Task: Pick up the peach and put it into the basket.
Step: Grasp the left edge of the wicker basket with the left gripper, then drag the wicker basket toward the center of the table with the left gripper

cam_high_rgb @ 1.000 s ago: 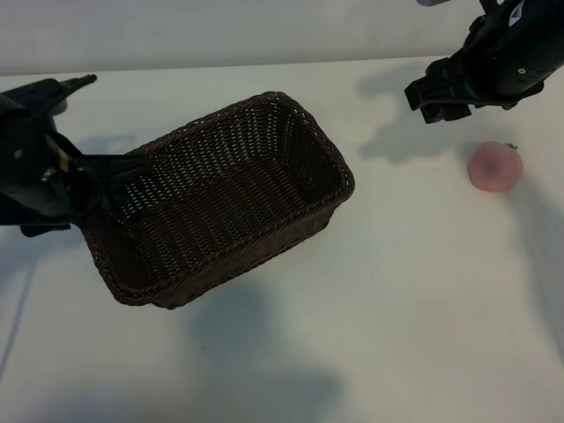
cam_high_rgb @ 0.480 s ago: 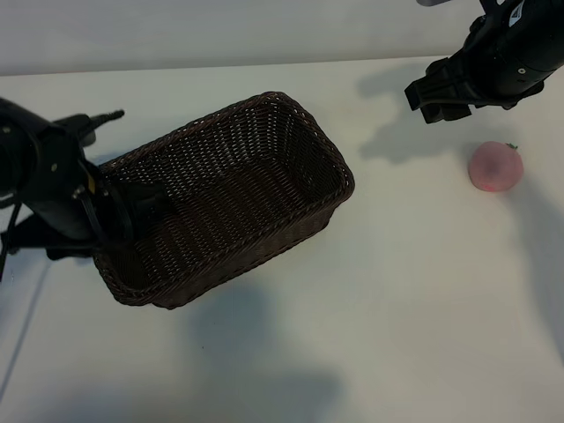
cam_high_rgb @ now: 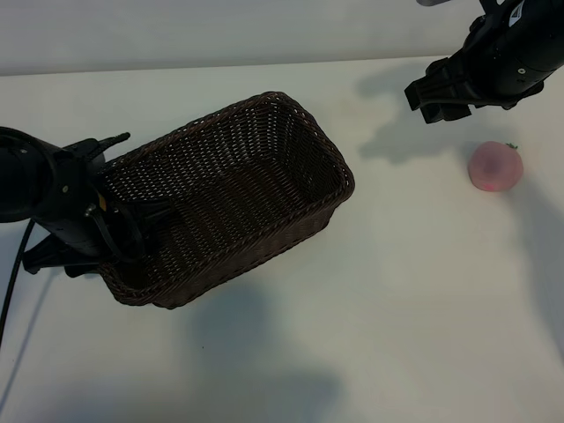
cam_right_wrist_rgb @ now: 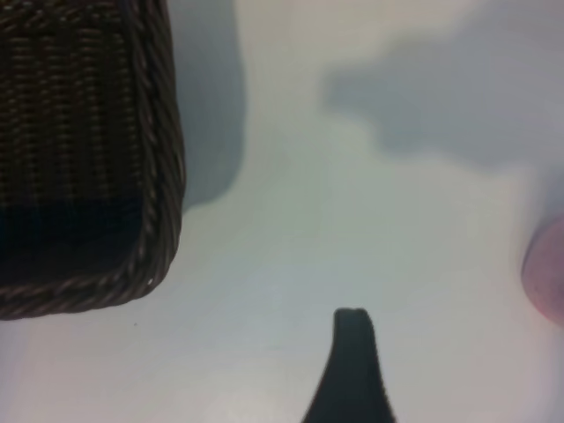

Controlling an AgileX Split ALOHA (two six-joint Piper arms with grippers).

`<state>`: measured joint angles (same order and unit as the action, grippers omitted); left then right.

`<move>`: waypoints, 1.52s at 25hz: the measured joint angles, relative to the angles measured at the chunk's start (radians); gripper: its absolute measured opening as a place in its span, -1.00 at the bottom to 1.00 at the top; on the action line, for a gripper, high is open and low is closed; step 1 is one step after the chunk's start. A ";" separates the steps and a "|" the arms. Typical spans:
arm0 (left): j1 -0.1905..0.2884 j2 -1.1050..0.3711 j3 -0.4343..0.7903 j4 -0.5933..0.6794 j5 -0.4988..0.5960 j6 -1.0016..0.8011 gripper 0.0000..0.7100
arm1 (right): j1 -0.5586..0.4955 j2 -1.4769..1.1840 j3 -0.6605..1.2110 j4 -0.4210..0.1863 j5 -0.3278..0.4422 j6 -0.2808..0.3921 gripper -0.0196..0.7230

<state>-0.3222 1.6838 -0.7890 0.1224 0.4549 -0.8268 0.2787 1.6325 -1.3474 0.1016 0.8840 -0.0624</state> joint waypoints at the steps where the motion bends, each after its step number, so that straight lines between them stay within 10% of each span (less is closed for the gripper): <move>1: 0.000 0.000 0.000 0.000 -0.002 0.000 0.56 | 0.000 0.000 0.000 0.000 0.000 0.000 0.56; 6: 0.000 0.000 0.001 -0.001 -0.006 0.000 0.39 | 0.000 0.000 0.000 0.000 0.000 0.000 0.56; 11: 0.000 0.000 0.001 -0.009 -0.013 -0.004 -0.28 | 0.000 0.000 0.000 0.000 0.000 0.000 0.56; 28: 0.004 -0.096 0.005 -0.079 -0.073 0.030 -0.50 | 0.000 0.000 0.000 0.000 0.000 0.000 0.56; 38: 0.085 -0.183 0.009 -0.338 -0.077 0.339 -0.51 | 0.000 0.000 0.000 0.003 -0.006 0.000 0.41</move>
<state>-0.2371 1.5011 -0.7799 -0.2151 0.3778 -0.4873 0.2787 1.6325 -1.3474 0.1045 0.8783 -0.0624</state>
